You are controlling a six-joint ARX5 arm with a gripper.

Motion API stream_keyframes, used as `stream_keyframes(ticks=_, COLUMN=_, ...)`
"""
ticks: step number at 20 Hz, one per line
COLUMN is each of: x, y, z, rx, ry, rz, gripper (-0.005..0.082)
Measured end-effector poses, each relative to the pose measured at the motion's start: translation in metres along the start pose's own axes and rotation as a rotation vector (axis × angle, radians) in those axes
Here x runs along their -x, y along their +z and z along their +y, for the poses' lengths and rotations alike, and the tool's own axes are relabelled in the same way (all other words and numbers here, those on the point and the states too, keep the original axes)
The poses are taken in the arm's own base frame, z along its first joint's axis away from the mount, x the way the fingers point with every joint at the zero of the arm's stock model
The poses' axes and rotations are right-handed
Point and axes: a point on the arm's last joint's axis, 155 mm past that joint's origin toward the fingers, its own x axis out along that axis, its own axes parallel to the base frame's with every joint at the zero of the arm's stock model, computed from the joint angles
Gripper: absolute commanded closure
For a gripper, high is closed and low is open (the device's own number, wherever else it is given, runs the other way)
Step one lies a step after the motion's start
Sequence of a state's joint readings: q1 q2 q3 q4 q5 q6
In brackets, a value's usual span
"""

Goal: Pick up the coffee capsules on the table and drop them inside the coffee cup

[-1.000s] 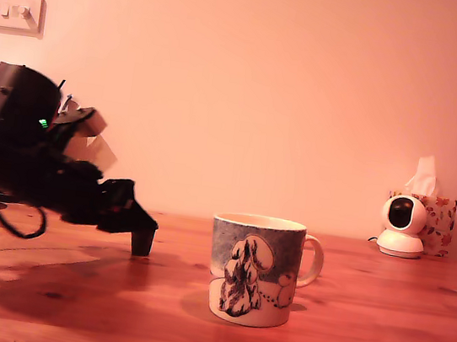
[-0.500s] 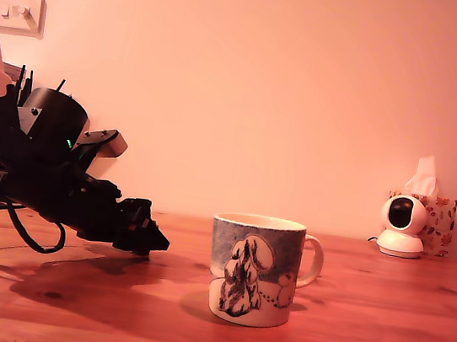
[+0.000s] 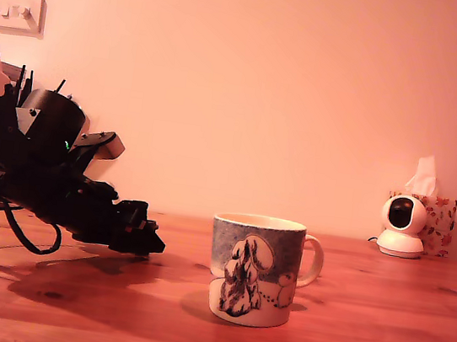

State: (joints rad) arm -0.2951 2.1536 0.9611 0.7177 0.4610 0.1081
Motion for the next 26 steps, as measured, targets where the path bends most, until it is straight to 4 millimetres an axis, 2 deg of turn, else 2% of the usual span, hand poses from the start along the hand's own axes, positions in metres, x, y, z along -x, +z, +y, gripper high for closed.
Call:
stream_keyframes(ticks=2, x=0.0, y=0.0, z=0.0, rx=0.0, ry=0.0, rz=0.0, gripper=0.0431)
stream_keyframes(ticks=5, x=0.0, y=0.0, z=0.0, rx=0.0, ry=0.0, rz=0.0, gripper=0.0649)
stream_keyframes(ticks=7, x=0.0, y=0.0, z=0.0, rx=0.0, ry=-0.002, rz=-0.001, gripper=0.0702)
stream_keyframes(ticks=17, x=0.004, y=0.001, z=-0.004, rx=0.015, ry=-0.015, rz=0.028, gripper=0.0713)
stream_keyframes(ticks=19, x=0.011, y=0.012, z=-0.007, rx=0.017, ry=-0.017, rz=0.032, gripper=0.0713)
stream_keyframes(ticks=23, x=0.035, y=0.053, z=-0.017, rx=-0.054, ry=-0.033, rz=0.009, gripper=0.0713)
stream_keyframes(ticks=26, x=0.051, y=0.055, z=-0.028, rx=-0.09, ry=-0.061, rz=0.067, gripper=0.0713)
